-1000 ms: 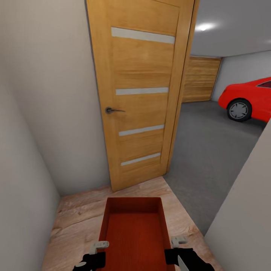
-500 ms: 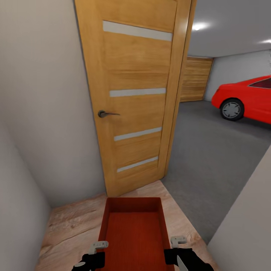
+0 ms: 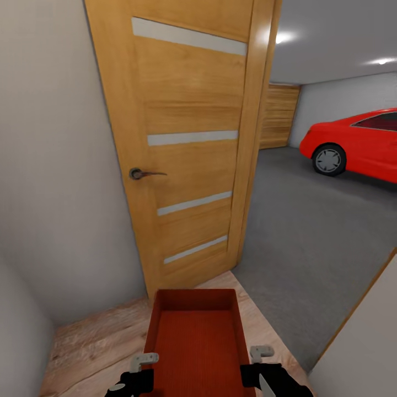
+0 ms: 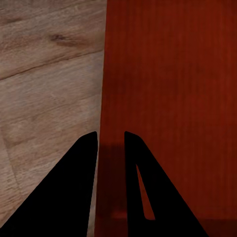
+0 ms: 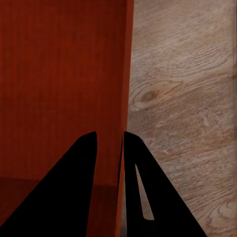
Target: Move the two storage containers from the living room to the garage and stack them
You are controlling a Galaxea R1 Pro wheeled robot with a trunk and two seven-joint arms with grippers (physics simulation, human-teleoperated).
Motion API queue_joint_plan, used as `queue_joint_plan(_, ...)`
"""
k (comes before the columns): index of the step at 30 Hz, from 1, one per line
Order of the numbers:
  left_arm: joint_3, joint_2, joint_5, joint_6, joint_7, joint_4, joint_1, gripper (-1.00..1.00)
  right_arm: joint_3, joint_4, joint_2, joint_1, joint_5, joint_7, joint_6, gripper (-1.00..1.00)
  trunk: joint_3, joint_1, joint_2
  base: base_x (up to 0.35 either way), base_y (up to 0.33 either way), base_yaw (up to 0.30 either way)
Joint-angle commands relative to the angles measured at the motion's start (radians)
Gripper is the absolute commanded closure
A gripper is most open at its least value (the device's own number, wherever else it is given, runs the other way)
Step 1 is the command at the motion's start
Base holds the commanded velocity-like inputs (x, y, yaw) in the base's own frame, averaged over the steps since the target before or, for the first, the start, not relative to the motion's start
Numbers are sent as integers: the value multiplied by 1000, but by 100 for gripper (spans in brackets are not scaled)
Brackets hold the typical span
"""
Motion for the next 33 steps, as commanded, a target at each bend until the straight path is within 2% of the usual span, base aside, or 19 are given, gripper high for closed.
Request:
queue_joint_plan(1, -5, 1, -5, -2, -20, 5, -1, 100, 33, -4, -34, 0, -14, 14, 6, 100, -1, 0, 0, 157, 22, -58)
queue_joint_plan(6, -5, 1, -4, -2, -20, 4, -1, 100, 34, -5, -34, 0, -14, 14, 6, 100, -1, 0, 0, 179, 80, -96)
queue_joint_plan(14, -5, 1, -4, -2, -20, 4, -1, 100, 33, -4, -34, 0, -14, 14, 6, 100, -1, 0, 0, 192, 57, -231)
queue_joint_plan(21, -5, 1, -4, -2, -20, 4, -1, 100, 34, -4, -34, 0, -14, 14, 6, 100, -1, 0, 0, 112, 8, -237)
queue_joint_plan(28, -5, 1, -4, -2, -20, 4, -1, 100, 33, -4, -34, 0, -14, 14, 4, 100, -1, 0, 0, 106, 26, -78)
queue_joint_plan(33, -5, 1, -4, -2, -20, 4, -1, 100, 33, -4, -34, 0, -14, 14, 3, 100, 1, 0, 0, 97, 4, -215)
